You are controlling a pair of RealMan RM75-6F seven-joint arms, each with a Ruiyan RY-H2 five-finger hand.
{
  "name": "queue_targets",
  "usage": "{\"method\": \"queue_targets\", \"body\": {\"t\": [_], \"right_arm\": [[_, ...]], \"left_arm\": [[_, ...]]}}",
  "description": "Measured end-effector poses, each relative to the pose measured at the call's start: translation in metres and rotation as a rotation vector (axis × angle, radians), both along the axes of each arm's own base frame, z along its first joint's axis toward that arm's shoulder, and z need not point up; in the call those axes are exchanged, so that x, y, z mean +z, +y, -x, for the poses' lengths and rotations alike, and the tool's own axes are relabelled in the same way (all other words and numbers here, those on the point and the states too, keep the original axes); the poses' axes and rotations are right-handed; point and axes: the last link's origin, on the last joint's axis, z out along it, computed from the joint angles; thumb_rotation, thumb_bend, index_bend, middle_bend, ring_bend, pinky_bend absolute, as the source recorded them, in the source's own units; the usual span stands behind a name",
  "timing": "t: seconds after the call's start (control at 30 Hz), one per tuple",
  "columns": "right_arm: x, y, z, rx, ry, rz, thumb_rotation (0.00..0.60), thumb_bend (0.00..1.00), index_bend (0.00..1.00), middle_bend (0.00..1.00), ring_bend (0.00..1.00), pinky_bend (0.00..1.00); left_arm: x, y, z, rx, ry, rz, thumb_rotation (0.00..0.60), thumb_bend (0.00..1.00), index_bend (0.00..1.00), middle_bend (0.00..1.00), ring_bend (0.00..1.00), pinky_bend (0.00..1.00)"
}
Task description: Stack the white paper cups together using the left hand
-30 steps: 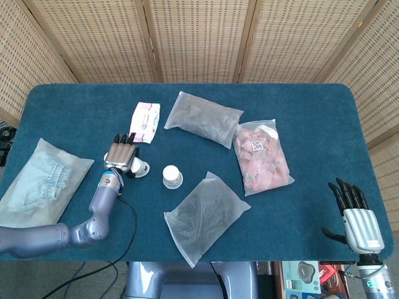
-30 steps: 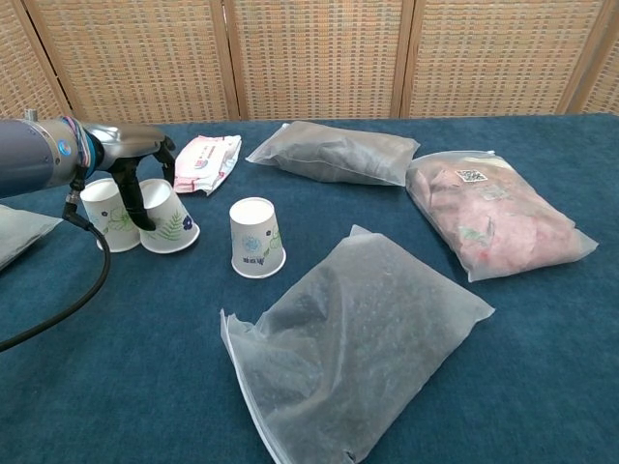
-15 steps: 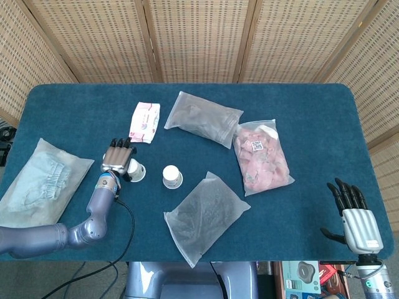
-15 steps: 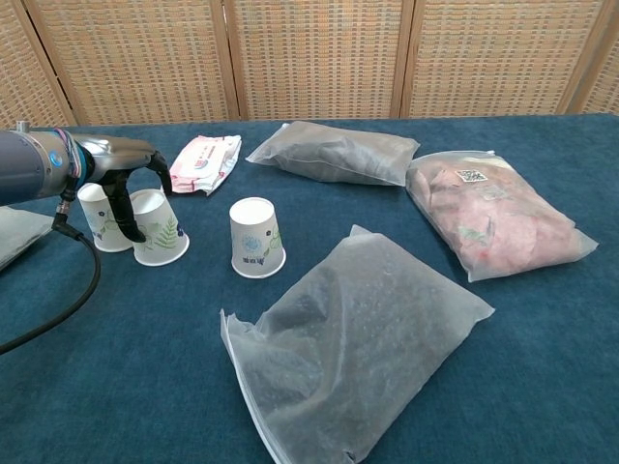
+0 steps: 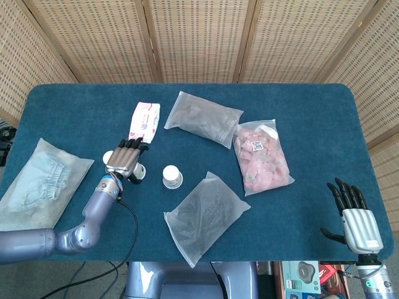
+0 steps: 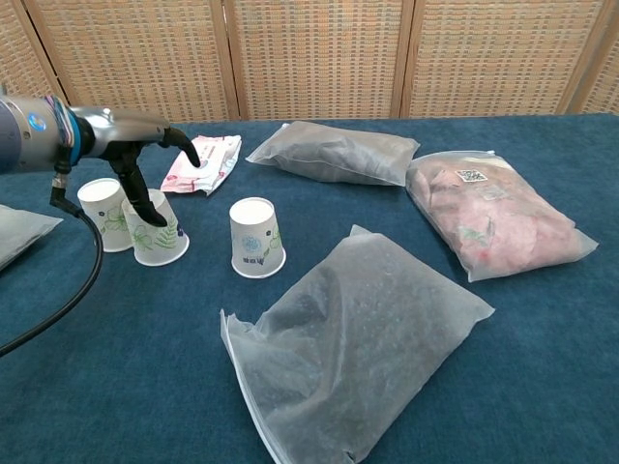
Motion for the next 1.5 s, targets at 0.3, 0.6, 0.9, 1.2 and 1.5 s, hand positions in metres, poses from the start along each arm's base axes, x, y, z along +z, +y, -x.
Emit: {"method": "queue_targets", "body": {"t": [0.3,0.6,0.9,1.2,1.5], "right_arm": [[0.001,0.001,0.000,0.001,-0.007,0.001,0.600,0.07,0.00,0.00,0.00,0.00],[0.003,0.000,0.002,-0.003,-0.024,-0.001,0.600,0.07,0.00,0.00,0.00,0.00],[0.004,-0.001,0.004,-0.010,-0.036,-0.005,0.600,0.07,0.00,0.00,0.00,0.00],[0.006,-0.003,0.007,-0.021,-0.049,-0.004,0.600,0.07,0.00,0.00,0.00,0.00],[0.007,-0.003,0.008,-0.023,-0.054,-0.006,0.600,0.07,0.00,0.00,0.00,0.00]], "left_arm": [[0.010,-0.009,-0.029,-0.088,-0.023,0.011,0.600,0.19,0.17,0.00,0.00,0.00],[-0.022,-0.009,-0.047,-0.100,0.017,0.043,0.600,0.19,0.17,0.00,0.00,0.00],[-0.045,0.000,-0.059,-0.091,0.060,0.037,0.600,0.19,0.17,0.00,0.00,0.00],[-0.066,0.005,-0.065,-0.085,0.094,0.053,0.600,0.19,0.26,0.00,0.00,0.00],[-0.079,0.003,-0.069,-0.111,0.099,0.056,0.600,0.19,0.43,0.00,0.00,0.00]]}}
